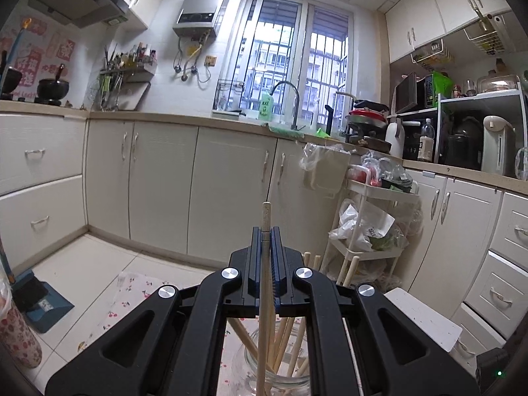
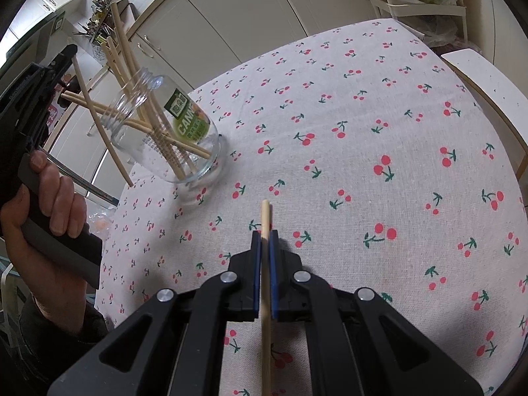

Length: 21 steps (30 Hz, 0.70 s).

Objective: Organize utensils
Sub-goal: 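Lower the left chopstick into the jar and open the left gripper, then carry the right chopstick over the jar, lower it in, open the right gripper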

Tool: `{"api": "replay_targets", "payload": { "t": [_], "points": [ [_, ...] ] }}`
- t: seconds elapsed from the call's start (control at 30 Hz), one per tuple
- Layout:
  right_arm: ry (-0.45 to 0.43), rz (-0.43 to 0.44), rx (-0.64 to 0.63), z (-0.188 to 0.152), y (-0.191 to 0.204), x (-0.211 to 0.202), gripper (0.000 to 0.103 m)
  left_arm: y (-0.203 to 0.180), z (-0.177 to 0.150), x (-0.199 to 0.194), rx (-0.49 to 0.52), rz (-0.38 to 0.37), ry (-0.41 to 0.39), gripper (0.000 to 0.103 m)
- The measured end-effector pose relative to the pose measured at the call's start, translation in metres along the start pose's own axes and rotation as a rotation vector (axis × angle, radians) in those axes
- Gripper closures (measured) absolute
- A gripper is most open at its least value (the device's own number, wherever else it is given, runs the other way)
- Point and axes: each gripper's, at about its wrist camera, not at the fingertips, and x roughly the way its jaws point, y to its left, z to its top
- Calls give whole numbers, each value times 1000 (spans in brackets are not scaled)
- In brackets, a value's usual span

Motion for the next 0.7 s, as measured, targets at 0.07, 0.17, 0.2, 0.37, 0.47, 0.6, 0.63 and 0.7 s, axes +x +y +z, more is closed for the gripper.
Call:
{"api": "replay_targets", "payload": {
  "t": [0.07,0.17,0.2,0.37,0.47,0.6,0.63,0.7],
  "points": [
    [0,0,0,0,0,0,97,4,3,0,-27,-10,8,98],
    [0,1,2,0,0,0,97,8,19,-8,-77,-40,-19,98],
    [0,1,2,0,0,0,97,8,27,-12,-96,-52,-34,98],
    [1,3,4,1,0,0,97,4,58,-26,-135,-74,-137,98],
    [0,3,4,1,0,0,97,1,67,-25,-129,-61,-178,98],
    [0,4,3,1,0,0,97,-6,60,-9,-94,-28,-167,98],
    [0,3,2,1,0,0,97,-8,55,-4,-81,-21,-151,98],
    [0,4,3,1,0,-1,97,-12,44,2,-58,-8,-133,98]
  ]
}}
